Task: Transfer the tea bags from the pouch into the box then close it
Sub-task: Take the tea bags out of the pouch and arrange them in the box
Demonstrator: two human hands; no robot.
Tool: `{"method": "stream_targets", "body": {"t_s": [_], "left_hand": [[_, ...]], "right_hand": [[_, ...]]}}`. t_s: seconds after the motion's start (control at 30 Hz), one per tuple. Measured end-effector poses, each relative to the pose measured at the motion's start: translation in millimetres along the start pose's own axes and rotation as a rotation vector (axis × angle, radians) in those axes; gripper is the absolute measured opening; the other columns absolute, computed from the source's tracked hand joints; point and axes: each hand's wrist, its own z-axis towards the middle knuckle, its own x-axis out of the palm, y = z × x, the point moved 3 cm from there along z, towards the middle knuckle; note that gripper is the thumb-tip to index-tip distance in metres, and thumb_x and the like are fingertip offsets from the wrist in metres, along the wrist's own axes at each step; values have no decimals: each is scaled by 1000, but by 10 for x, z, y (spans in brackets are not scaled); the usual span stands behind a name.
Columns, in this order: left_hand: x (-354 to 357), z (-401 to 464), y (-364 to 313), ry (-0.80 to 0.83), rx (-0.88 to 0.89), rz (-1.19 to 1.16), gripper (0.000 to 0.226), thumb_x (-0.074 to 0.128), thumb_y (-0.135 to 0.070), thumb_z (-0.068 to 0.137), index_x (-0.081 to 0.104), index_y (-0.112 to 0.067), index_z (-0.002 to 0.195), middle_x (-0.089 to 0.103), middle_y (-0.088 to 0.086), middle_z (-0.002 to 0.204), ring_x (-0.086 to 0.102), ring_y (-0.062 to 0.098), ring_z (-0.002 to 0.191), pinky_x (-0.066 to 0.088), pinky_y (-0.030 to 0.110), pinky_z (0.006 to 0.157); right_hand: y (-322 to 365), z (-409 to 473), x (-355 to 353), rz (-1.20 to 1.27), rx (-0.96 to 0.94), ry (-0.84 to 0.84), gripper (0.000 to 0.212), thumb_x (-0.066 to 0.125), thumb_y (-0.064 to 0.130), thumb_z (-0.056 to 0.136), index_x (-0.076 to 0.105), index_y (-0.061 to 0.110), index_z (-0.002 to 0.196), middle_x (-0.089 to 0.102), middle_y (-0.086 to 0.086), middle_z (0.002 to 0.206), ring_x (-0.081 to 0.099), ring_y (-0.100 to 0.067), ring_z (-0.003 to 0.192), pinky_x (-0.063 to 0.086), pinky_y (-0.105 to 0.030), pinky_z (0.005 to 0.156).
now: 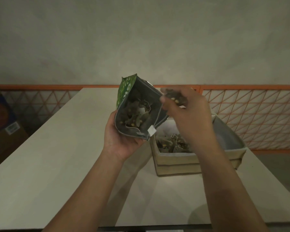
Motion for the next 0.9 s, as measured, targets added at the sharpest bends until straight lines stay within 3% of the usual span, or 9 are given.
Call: {"method": "stream_targets", "body": {"t_s": [0.1,0.27,0.33,0.4,0.53,0.63,0.7,0.8,0.9], "left_hand": [[6,-2,21,52,-16,-1,51,58,-52,82,76,-16,114,66,11,127,65,30,107,53,36,88],[-14,21,38,89,-22,-43,51,59,-52,83,74,-18,118,64,10,131,64,32,111,57,37,84],[-6,24,55,92,-27,-43,50,60,-51,83,74,-18,117,63,10,132,64,31,112,58,37,83],[9,25,73,96,-39,-40,49,60,-50,83,75,-17,117,63,11,133,64,32,112,58,37,83],[21,13,95,58,-41,-52,49,62,-49,80,77,-15,111,66,13,129,67,34,107,58,39,81],[32,6,97,48,-32,-39,50,61,-50,80,76,-16,113,66,13,129,67,34,107,58,39,81],[24,5,98,36,-29,-40,50,62,-50,79,77,-16,113,66,13,128,67,34,107,57,39,83],[30,-7,102,29,-25,-39,50,61,-49,79,76,-16,113,66,12,129,67,34,106,58,39,81],[33,-13,102,30,-26,-39,50,62,-48,77,77,-16,112,65,12,129,66,34,106,58,38,80]], "right_hand": [[-27,7,-179,54,13,-80,19,67,20,92,67,24,110,69,10,96,67,-13,90,58,-35,80],[-189,-24,-400,81,54,-175,21,74,22,86,64,21,106,71,8,95,68,-5,87,54,-16,74],[-333,-63,-419,67,116,-157,20,76,20,84,63,17,98,72,5,91,70,-10,85,57,-25,79],[-490,-99,-399,-25,187,-71,17,76,19,83,64,18,96,72,4,90,70,-13,86,57,-29,79],[-721,-174,-307,-228,315,215,38,74,23,85,60,26,120,61,11,115,60,-8,96,44,-13,68],[-796,-178,-225,-425,249,272,48,75,35,82,58,28,126,53,8,126,48,-14,113,46,-33,92],[-815,-122,-134,-502,158,276,39,76,38,79,66,29,115,57,5,122,48,-19,115,43,-41,96],[-870,-79,37,-531,246,531,23,72,44,82,74,33,102,61,10,108,55,-13,102,47,-33,90],[-976,-115,108,-770,331,773,36,59,58,87,72,29,102,66,7,98,57,-14,89,47,-33,83]]}}
